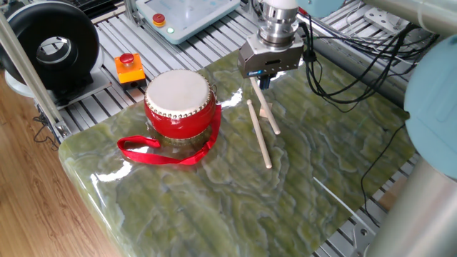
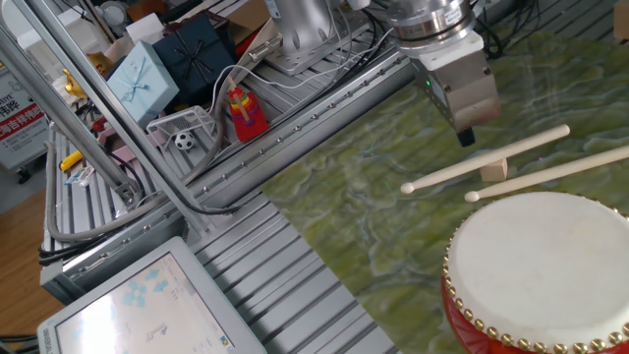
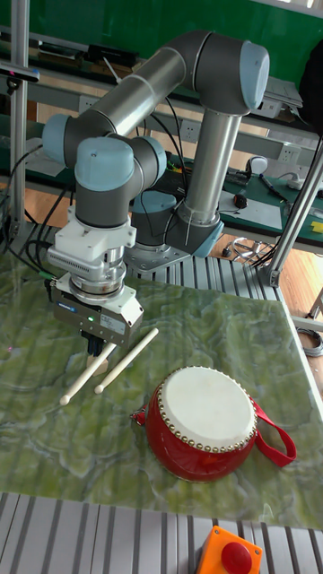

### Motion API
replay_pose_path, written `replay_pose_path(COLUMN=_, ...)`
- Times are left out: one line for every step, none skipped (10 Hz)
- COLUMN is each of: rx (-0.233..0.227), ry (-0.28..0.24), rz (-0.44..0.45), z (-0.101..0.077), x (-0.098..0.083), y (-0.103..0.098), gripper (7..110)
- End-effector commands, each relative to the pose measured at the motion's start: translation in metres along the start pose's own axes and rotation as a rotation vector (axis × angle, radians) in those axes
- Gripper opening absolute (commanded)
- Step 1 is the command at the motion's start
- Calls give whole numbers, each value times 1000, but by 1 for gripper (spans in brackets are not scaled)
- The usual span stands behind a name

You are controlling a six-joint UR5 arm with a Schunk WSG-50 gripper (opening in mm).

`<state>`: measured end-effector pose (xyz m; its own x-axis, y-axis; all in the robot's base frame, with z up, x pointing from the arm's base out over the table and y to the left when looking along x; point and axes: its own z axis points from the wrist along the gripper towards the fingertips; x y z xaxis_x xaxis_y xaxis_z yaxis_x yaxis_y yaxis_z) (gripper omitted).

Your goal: Play the drum

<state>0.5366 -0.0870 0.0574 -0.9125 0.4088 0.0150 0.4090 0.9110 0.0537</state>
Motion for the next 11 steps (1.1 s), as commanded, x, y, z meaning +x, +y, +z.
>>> replay_pose_path(rx=-26, ry=-18, rz=15, z=2, x=0, y=5, gripper=7)
replay_pose_path(rx=-10, ry=0, rz=21, z=5, x=7, y=2, gripper=7)
replay_pose_path(rx=-5, ry=4, rz=23, z=7, x=11, y=1, gripper=7)
replay_pose_path(rx=-7, ry=8, rz=24, z=9, x=14, y=1, gripper=7)
replay_pose_path(rx=-9, ry=10, rz=24, z=11, x=18, y=2, gripper=7)
replay_pose_path(rx=-12, ry=8, rz=20, z=12, x=18, y=3, gripper=7)
replay_pose_path(rx=-17, ry=8, rz=17, z=12, x=18, y=4, gripper=7)
replay_pose_path(rx=-16, ry=10, rz=15, z=12, x=19, y=4, gripper=7)
replay_pose_path(rx=-15, ry=9, rz=12, z=12, x=18, y=3, gripper=7)
replay_pose_path(rx=-12, ry=12, rz=3, z=13, x=19, y=2, gripper=7)
replay_pose_path(rx=-8, ry=11, rz=-3, z=14, x=20, y=-1, gripper=7)
